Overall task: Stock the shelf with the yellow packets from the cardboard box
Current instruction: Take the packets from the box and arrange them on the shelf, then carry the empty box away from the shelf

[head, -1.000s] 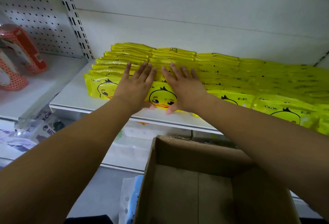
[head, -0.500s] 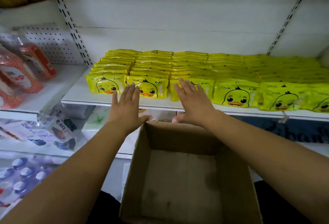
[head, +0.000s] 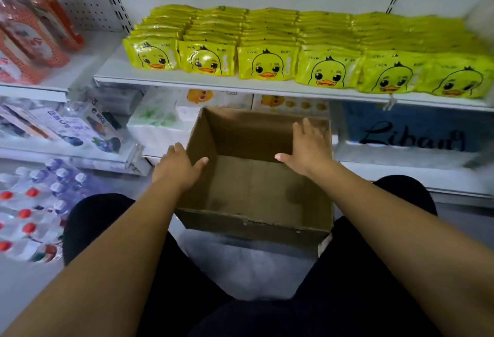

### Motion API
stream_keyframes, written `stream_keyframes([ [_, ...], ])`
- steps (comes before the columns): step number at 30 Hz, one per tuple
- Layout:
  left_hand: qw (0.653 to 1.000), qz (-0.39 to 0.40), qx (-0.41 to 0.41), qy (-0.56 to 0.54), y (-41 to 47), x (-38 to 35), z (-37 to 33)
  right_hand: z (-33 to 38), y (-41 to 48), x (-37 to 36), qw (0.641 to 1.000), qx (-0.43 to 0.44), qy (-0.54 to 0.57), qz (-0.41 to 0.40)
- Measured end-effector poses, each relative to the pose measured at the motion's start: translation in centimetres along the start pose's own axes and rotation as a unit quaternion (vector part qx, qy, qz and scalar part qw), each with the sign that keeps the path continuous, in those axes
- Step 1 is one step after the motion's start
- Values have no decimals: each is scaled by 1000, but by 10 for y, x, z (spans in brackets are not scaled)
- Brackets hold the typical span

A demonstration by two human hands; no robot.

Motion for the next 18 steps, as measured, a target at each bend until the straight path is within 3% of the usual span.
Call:
stream_keyframes([
  [4, 992, 37, 78, -90, 13, -30, 26, -48, -3, -27, 991, -121, 56, -5],
  [7, 988, 51, 91, -113, 32, -44, 31, -74, 0, -47, 971, -207, 117, -6],
  [13, 968, 73, 162, -178, 53, -56, 42, -110, 6, -81, 879, -395, 266, 29],
  [18, 945, 76, 223, -229, 29, -39, 47, -103, 5, -69, 859, -405, 302, 81],
])
Point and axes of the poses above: each hand's wrist, its own y-axis towards the middle knuckle, its own x-axis out of the back of the hand, z = x × y, the point moved 8 cm from there along y, towards the middle knuckle, and after that the axes turned 4 degrees about -y, right-handed, at the moved point
